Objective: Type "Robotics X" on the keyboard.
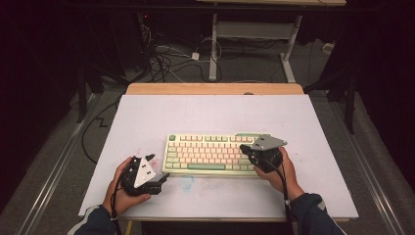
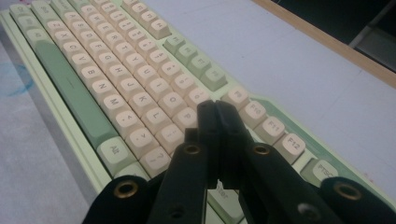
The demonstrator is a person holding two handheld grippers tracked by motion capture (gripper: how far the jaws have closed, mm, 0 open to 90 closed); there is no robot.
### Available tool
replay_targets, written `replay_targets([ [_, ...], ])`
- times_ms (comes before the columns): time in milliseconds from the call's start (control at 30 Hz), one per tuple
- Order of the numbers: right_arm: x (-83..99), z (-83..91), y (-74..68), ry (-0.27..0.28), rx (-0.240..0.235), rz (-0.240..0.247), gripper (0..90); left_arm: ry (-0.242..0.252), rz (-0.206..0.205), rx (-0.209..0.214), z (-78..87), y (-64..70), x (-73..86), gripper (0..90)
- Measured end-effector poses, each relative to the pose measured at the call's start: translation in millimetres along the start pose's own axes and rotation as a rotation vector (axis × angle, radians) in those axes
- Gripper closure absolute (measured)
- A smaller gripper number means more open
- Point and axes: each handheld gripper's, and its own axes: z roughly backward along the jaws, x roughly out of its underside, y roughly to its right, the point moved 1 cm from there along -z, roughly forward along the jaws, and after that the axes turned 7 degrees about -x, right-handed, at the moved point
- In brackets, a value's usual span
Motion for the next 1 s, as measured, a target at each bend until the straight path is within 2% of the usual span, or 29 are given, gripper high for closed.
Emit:
replay_targets([
  [267, -10.7, -19.2, -2.4, -0.019, -0.011, 0.002, 90.0, -0.013, 0.002, -0.002, -2.1, -1.1, 2.6, 20.4],
  [433, -15.3, -30.4, -4.6, -0.029, -0.020, 0.006, 90.0, -0.037, -0.020, -0.007, -4.4, -0.5, 7.0, 20.4],
  [500, -16.7, -36.5, -8.4, -0.052, -0.016, 0.011, 90.0, -0.035, -0.019, -0.003, -4.2, 0.3, 7.0, 20.4],
  [733, -20.0, -51.5, -14.6, -0.077, -0.029, 0.026, 90.0, -0.044, -0.024, -0.001, -4.6, 1.7, 8.9, 20.4],
  [1000, -19.4, -59.9, -16.0, -0.107, -0.018, 0.027, 90.0, -0.052, -0.032, 0.006, -4.7, 2.9, 10.8, 20.4],
])
